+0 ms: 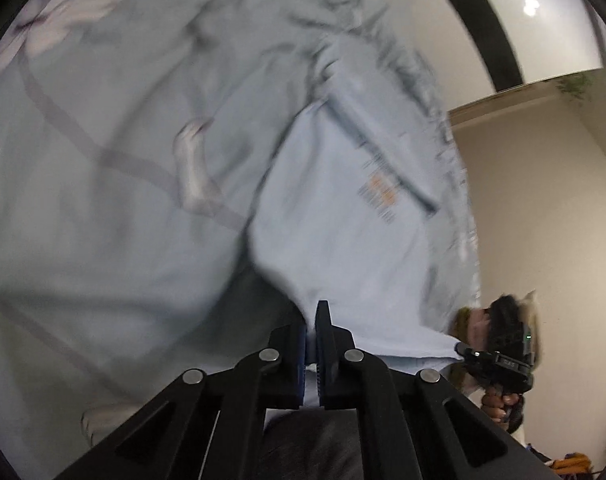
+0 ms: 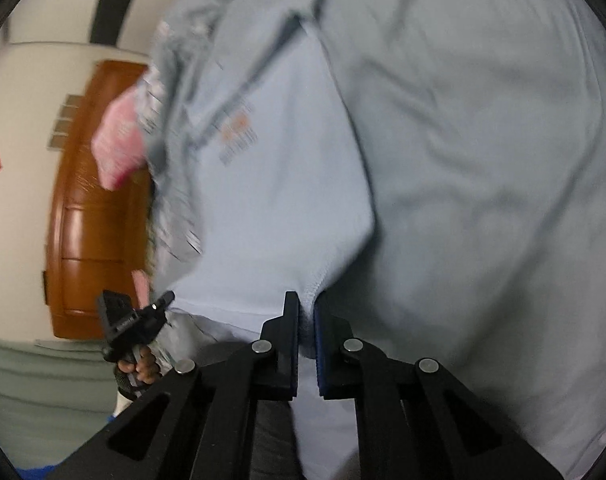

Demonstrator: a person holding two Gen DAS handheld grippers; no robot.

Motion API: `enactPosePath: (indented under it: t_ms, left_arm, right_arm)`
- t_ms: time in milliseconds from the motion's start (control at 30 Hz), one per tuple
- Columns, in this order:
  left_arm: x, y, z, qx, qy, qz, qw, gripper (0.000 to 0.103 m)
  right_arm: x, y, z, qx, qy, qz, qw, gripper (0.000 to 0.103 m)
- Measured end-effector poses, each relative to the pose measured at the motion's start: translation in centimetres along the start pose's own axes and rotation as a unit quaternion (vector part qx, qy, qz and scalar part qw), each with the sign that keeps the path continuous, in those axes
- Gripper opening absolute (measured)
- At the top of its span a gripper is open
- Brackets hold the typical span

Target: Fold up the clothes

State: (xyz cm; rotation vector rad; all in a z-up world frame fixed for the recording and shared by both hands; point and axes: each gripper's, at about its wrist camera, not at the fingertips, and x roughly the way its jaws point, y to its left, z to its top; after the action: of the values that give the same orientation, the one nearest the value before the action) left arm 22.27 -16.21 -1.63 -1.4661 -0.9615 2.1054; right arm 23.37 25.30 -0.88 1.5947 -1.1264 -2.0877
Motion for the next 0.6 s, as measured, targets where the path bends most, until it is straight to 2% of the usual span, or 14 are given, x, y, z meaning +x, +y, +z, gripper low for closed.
enactPosePath:
  t_ms: [133,267,400,600]
  left_arm:
    - [0.9,-2.9,5.8,0.011,-0.025,-0.015,0.9995,0.004]
    - [3.7,-4.4,13.1,0.005,-0.032,-0.016,0.9993,0.004]
    - [8.0,-6.0,20.7,0.009,-0.04,-0.012,0.9991,0.004]
    - [15.4,-6.2,28.7,0.01,-0.034,0.012,0.9993,0.004]
  right_arm:
    - [-1.5,2.1,4.4,-0.012,-0.043,0.035,0.998,0.006]
    - [-0.6,4.3,11.1,-0.017,-0.072,0.048,0.996,0.006]
    - [0.7,5.3,18.7,-0.017,-0.101,0.041,0.994,0.006]
    - [3.7,3.8,27.7,0.013,-0.124,0.009,0.992,0.006]
